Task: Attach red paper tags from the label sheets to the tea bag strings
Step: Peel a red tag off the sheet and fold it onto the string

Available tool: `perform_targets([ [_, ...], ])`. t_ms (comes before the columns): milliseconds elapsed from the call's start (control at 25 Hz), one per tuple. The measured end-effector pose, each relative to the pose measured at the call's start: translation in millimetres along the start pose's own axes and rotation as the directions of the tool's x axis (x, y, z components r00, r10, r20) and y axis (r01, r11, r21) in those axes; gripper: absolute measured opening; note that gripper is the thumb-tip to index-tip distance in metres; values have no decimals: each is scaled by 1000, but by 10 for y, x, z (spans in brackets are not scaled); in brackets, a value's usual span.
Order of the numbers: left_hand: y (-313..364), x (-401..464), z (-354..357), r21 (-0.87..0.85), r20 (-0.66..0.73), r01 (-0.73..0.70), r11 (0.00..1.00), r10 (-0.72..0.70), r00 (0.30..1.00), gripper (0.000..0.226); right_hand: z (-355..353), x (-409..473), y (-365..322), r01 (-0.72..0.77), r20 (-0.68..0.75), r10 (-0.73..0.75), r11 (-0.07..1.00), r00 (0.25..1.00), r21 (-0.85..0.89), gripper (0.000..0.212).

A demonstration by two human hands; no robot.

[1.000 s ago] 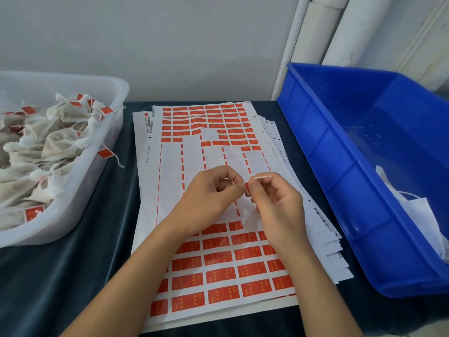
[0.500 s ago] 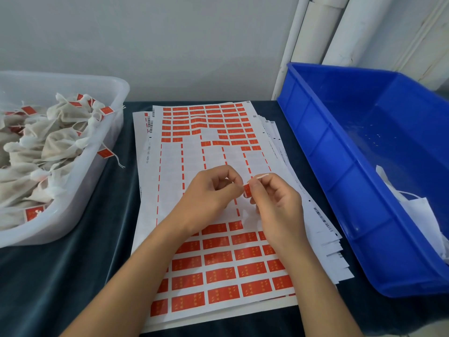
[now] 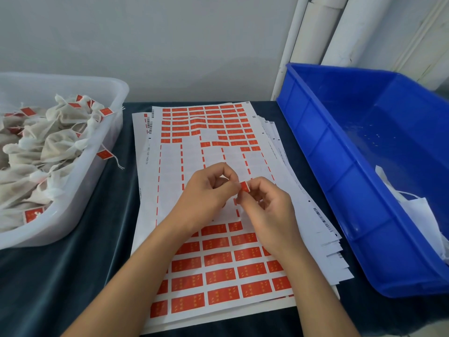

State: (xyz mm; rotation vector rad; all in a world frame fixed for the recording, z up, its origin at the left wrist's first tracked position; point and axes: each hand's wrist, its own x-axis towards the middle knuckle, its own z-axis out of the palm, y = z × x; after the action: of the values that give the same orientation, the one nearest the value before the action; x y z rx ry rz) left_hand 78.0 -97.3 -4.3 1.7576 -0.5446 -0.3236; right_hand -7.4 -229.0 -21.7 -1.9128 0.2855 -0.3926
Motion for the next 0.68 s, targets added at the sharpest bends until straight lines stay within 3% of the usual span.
perform_targets([
  [200, 6, 15, 10, 39, -29, -21, 999, 22, 999, 18, 3, 5, 14, 18, 0, -18, 1000, 1000, -23, 9],
  [480, 4, 13, -2, -95, -55, 54, 994, -59, 997, 18, 15, -1, 33, 27, 14, -25, 995, 1000, -98, 12],
  [680, 14, 3, -6, -119, -63, 118, 986, -126, 990, 20, -26, -4, -4, 7, 6, -7, 1000, 1000, 10, 24],
])
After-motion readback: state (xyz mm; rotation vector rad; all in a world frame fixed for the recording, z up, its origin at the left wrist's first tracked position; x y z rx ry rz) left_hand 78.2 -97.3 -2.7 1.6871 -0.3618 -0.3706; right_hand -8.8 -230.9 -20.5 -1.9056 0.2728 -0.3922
